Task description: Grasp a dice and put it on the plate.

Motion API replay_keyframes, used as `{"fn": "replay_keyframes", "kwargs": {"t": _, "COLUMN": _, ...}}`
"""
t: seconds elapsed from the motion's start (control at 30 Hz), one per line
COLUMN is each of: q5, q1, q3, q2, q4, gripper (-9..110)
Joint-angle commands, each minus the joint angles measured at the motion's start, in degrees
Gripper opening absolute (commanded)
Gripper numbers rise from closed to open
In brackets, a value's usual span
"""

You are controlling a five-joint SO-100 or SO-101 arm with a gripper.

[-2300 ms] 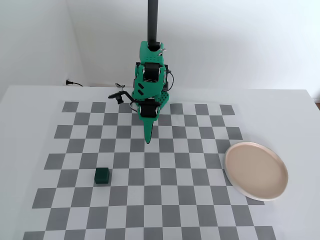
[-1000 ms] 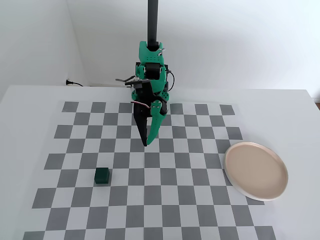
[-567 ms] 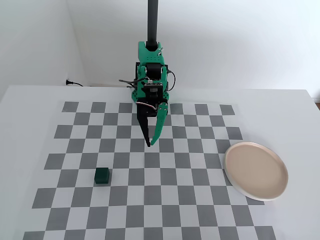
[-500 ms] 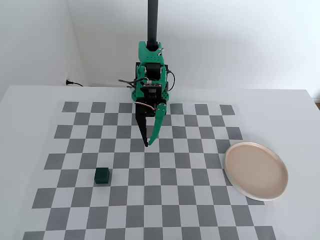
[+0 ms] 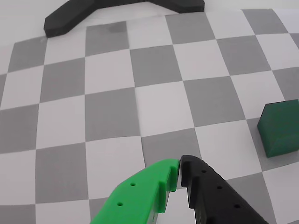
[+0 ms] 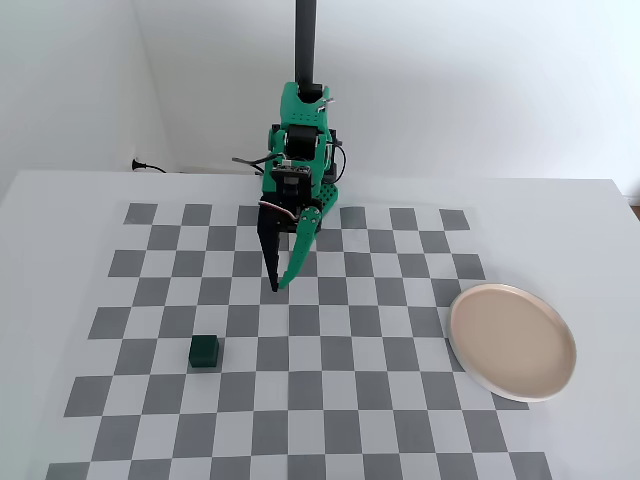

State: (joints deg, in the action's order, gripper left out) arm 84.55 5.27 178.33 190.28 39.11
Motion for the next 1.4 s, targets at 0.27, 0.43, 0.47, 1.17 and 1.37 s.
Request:
{"fn": "replay_keyframes", "kwargs": {"t": 0.27, "q5": -0.97, "q1": 6.42, "q3": -1.05, "q2": 0.7, "q4": -1.23, "gripper": -4}}
{"fn": "replay_keyframes", "kwargs": {"t": 0.43, "q5": -0.79, "q1": 9.49, "q3": -1.05, "q2": 0.7, "q4": -0.97, "gripper": -4}}
{"fn": "replay_keyframes", "kwargs": {"t": 0.47, "q5": -0.79, "q1": 10.2, "q3": -1.05, "q2": 0.7, "q4": -0.88, "gripper": -4}}
{"fn": "replay_keyframes", "kwargs": {"t": 1.17, "q5": -1.14, "q1": 17.49, "q3": -1.05, "q2": 0.79, "q4": 1.23, "gripper": 14}}
{"fn": "replay_keyframes", "kwargs": {"t": 1.37, "q5": -1.14, "q1": 17.93, "q3": -1.05, "q2": 0.79, "q4": 1.14, "gripper": 16}}
